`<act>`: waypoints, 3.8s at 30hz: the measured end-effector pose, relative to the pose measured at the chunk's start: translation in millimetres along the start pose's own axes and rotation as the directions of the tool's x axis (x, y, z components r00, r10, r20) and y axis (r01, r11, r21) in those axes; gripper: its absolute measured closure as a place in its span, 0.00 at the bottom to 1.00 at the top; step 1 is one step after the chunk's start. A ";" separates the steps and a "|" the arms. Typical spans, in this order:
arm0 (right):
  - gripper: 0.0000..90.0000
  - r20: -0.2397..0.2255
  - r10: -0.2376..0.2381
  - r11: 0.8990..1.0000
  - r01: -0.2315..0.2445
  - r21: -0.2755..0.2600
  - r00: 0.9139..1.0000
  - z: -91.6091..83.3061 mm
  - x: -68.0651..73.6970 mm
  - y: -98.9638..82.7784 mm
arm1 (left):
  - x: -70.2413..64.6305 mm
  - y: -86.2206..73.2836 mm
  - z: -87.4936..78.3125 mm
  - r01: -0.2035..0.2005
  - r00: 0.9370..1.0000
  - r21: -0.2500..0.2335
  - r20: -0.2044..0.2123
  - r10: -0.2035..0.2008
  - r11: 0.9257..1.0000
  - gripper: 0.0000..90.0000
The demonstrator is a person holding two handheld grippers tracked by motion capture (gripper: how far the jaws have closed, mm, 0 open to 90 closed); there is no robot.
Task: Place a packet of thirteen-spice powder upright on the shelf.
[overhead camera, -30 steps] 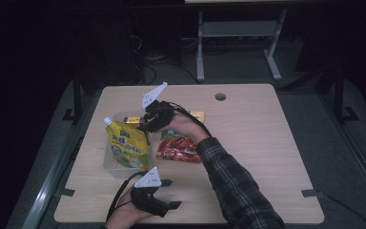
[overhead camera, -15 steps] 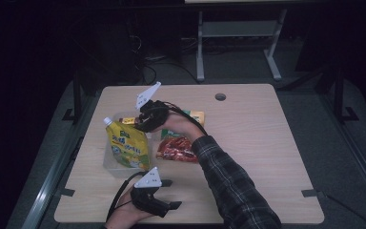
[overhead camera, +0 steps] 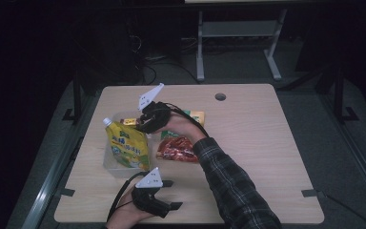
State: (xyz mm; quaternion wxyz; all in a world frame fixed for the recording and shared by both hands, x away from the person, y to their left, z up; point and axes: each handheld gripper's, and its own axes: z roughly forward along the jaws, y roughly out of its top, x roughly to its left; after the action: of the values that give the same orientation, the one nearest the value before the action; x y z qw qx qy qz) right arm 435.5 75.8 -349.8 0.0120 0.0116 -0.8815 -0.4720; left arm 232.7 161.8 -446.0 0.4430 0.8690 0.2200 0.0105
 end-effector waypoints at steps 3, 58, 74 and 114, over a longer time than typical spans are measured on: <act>0.74 0.002 -0.001 1.000 0.001 0.002 1.000 -1.4 -1.1 -2.3 | -0.9 0.1 0.6 0.002 1.000 0.002 0.005 -0.002 1.000 0.24; 0.75 0.012 0.015 1.000 -0.014 -0.005 1.000 -23.3 -1.8 -12.5 | -3.6 0.1 7.8 -0.001 1.000 0.019 0.020 0.001 1.000 0.24; 0.75 0.017 0.002 1.000 -0.002 0.011 1.000 1.6 4.1 -8.7 | -5.4 0.3 9.6 -0.003 1.000 0.026 0.023 0.003 1.000 0.24; 0.78 0.273 0.213 0.977 -0.202 -0.067 0.938 -42.8 -6.4 -61.1 | -0.5 0.5 3.1 -0.020 1.000 0.031 -0.002 0.020 0.999 0.24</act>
State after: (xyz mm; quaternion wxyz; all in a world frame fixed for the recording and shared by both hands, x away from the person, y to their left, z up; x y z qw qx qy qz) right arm 443.9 6.5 -377.0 -0.0623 -0.1481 -0.8615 -0.4818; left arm 233.0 159.0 -447.4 0.4292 0.8778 0.2122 0.0126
